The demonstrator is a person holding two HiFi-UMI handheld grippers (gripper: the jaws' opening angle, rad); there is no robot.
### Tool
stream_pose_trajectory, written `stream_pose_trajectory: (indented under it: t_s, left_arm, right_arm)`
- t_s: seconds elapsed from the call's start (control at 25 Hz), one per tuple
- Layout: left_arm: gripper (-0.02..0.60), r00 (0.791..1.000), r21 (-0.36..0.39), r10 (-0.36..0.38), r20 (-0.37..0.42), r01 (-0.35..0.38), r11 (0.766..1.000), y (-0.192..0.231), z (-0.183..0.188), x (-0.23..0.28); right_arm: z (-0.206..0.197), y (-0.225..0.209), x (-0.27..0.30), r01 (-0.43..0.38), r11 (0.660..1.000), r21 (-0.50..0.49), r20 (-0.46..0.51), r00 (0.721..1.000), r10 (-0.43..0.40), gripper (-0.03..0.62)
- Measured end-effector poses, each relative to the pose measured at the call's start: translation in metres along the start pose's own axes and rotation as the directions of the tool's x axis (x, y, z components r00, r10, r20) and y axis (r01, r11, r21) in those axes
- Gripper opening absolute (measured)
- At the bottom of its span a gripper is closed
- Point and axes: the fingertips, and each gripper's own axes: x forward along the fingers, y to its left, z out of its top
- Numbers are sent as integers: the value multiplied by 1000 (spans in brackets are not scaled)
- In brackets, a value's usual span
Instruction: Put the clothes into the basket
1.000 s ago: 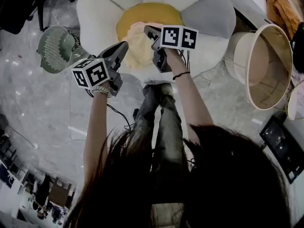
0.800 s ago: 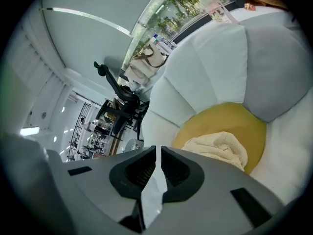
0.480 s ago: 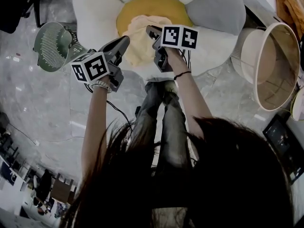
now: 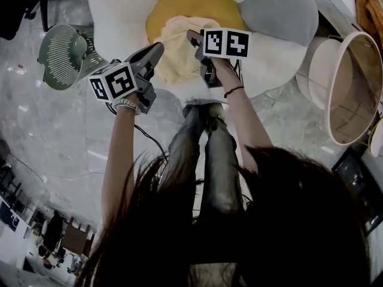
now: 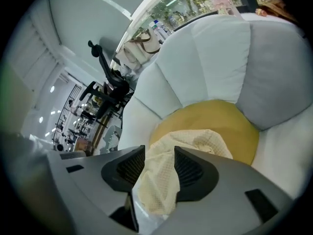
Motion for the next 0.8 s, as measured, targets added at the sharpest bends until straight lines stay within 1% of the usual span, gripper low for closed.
stream_pose_trajectory:
  t_s: [0.2, 0.4, 0.44, 0.6, 0.8]
  left_arm:
    - [11, 1000, -14, -5, 6, 5, 1000, 14, -7, 10]
    - [11, 1000, -32, -15, 13, 16, 999, 27, -14, 18]
    - [11, 1000, -36, -16, 15, 16, 999, 30, -16, 19]
    - [11, 999, -60, -17, 30, 19, 998, 41, -22, 25]
    - [11, 999, -77, -15, 46, 18, 997, 55, -28, 32]
  right_arm:
    - [-8, -15, 16, 33, 991, -129, -51, 998, -40, 200]
    - [-16, -29, 32, 33, 977, -211, -103, 993, -56, 224]
    - [-18, -31, 36, 26, 976, -218, -114, 992, -52, 227]
    - [-27, -35, 51, -2, 982, -191, -146, 989, -26, 230]
    - [-42, -36, 72, -26, 980, -199, -189, 982, -12, 232]
